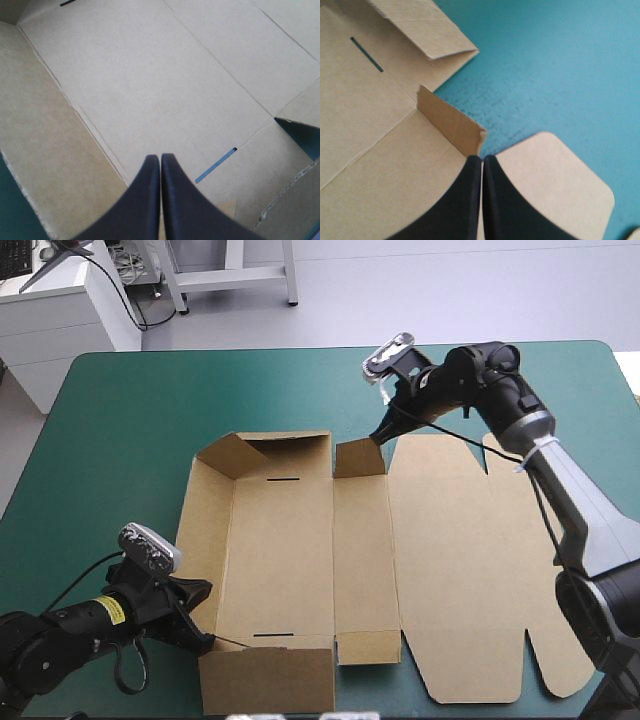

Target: Fold the box

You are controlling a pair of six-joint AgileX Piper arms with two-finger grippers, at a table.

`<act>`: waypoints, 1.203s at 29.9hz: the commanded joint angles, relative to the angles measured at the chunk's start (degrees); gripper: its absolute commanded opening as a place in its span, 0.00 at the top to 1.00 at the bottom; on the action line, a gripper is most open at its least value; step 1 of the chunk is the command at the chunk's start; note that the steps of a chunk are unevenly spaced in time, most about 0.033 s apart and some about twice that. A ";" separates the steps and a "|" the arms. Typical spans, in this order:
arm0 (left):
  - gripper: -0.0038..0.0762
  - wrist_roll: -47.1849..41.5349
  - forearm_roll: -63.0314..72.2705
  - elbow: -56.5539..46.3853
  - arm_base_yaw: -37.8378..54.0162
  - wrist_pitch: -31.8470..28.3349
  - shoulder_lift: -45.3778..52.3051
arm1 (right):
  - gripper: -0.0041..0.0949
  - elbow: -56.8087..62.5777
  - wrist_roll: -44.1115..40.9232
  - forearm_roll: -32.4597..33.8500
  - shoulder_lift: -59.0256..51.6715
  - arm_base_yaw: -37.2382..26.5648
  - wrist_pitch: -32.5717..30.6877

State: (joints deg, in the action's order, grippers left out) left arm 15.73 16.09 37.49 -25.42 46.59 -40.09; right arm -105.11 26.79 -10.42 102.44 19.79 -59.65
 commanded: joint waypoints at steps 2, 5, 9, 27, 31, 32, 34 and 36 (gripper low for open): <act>0.96 0.11 0.89 2.00 -0.20 -4.91 0.19 | 0.97 -1.59 -9.23 0.59 -5.30 -4.46 -1.26; 0.96 0.01 0.22 2.00 -0.20 -5.39 0.19 | 0.97 -1.59 -11.83 0.59 -6.92 -7.36 -4.11; 0.96 0.01 0.22 2.00 -0.20 -5.39 0.19 | 0.97 2.57 -12.35 0.72 -10.60 -10.67 -4.94; 0.96 -0.15 0.22 2.00 -0.20 -5.16 0.19 | 0.97 45.27 -14.59 -0.08 -48.26 -16.55 1.60; 0.96 -0.37 0.22 2.00 -0.20 -5.42 0.19 | 0.97 51.83 -15.63 -0.08 -56.32 -16.55 2.07; 0.96 -0.37 0.22 2.00 -0.20 -5.42 0.19 | 0.97 52.84 -16.19 -0.08 -57.85 -16.55 2.07; 0.96 -0.37 0.22 2.00 -0.20 -5.53 0.19 | 0.97 55.08 -16.79 -0.08 -61.34 -16.55 1.97; 0.96 -0.58 0.35 2.00 -0.20 -5.53 0.19 | 0.97 56.57 -16.79 -0.08 -63.95 -16.55 1.87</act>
State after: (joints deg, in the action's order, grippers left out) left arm 15.73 15.50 37.49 -25.42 44.58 -40.09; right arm -49.18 10.22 -9.81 41.80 3.70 -60.59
